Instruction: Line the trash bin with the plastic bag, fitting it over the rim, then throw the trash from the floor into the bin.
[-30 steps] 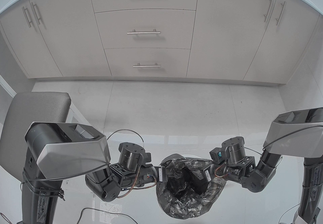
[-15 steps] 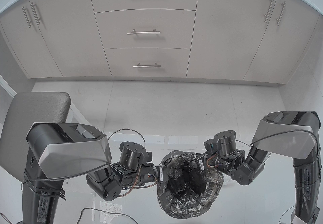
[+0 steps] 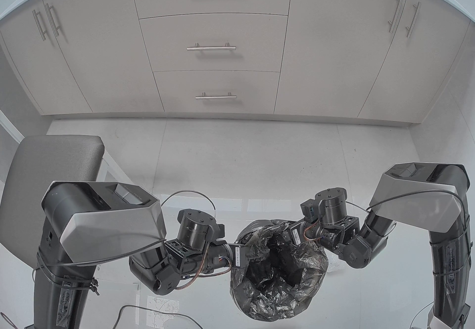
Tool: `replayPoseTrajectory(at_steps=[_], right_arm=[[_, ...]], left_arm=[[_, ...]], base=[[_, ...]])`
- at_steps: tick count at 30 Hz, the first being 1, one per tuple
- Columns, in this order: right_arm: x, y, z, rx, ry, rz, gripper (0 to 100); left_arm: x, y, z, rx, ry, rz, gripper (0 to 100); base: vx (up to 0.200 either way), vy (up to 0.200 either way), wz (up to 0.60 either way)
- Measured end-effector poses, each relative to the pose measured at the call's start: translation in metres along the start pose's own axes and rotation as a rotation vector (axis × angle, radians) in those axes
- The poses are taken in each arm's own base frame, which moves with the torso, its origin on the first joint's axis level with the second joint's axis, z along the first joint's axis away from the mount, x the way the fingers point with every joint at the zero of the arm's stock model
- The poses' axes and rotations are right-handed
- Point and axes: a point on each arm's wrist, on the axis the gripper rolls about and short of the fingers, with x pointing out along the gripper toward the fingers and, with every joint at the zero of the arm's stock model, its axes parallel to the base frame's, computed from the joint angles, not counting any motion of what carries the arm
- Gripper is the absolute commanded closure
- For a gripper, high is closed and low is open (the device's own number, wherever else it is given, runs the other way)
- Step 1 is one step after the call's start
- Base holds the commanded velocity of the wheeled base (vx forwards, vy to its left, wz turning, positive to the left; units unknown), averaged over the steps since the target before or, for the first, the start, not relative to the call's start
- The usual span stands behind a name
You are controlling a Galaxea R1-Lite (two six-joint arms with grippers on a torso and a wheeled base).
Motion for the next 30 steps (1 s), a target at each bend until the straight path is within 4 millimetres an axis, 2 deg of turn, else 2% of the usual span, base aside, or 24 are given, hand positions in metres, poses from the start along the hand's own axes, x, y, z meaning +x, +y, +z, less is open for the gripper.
replayPoseTrajectory(at_steps=[10,11,22,30], right_arm=[[-0.001,-0.001,0.0,0.0,0.004,-0.027,0],[-0.001,-0.001,0.0,0.001,0.004,-0.028,0],[-0.001,0.0,0.002,0.001,-0.006,-0.029,0],[-0.001,0.0,0.002,0.001,-0.008,-0.028,0]], left_arm=[[0.002,-0.001,-0.002,0.006,-0.002,0.022,100],[0.002,-0.001,-0.002,0.006,-0.001,0.021,0],[0.004,0.002,0.0,-0.005,0.012,0.043,0],[0.004,0.032,0.025,-0.067,-0.002,0.159,0]], base=[[0.0,0.0,0.0],[0.0,0.0,0.0],[0.0,0.0,0.0],[0.0,0.0,0.0]])
